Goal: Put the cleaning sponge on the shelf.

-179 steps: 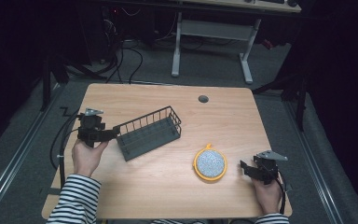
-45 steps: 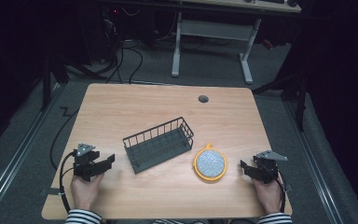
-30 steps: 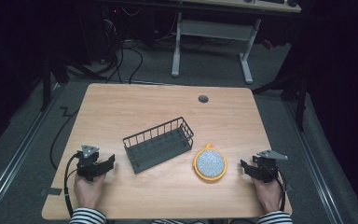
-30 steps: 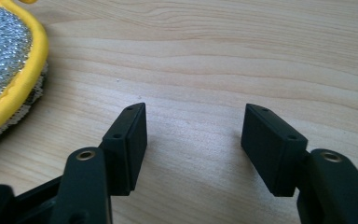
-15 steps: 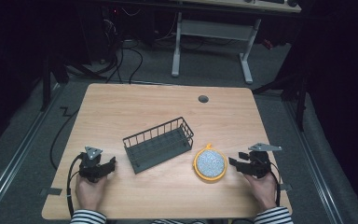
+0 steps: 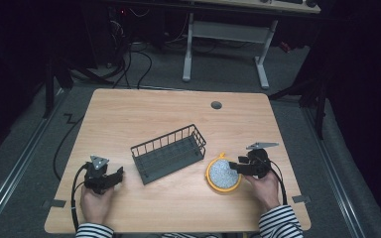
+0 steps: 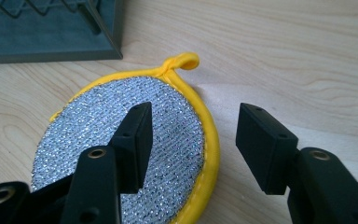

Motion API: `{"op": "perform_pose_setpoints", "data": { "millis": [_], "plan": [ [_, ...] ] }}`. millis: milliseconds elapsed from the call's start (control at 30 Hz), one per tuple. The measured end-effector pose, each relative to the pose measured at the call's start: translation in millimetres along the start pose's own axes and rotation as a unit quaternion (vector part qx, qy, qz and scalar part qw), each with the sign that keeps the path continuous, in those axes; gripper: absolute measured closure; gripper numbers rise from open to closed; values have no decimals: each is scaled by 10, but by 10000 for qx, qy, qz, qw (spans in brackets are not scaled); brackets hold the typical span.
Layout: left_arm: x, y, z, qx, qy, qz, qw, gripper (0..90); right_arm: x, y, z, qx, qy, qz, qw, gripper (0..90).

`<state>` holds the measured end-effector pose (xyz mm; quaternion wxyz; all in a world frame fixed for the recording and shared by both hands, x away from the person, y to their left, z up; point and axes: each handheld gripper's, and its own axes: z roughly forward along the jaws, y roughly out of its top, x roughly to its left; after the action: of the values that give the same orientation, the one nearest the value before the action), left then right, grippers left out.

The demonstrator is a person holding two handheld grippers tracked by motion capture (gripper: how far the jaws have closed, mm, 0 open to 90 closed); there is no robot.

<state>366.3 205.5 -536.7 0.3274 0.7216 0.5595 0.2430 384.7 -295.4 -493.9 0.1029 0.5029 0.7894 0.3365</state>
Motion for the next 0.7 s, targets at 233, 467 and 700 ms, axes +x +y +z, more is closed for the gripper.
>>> {"op": "perform_pose_setpoints", "data": {
  "millis": [233, 467, 700],
  "plan": [
    [0, 0, 0, 2, 7, 0, 10000, 314, -78, -21, 105, 230, 326, 153, 9991, 558],
    [0, 0, 0, 1, 7, -3, 10000, 313, -69, -11, 98, 266, 373, -44, 9989, 738],
    [0, 0, 1, 4, 10, -5, 10000, 310, -36, 0, 55, 173, 393, -189, 9989, 830]
  ]
}}
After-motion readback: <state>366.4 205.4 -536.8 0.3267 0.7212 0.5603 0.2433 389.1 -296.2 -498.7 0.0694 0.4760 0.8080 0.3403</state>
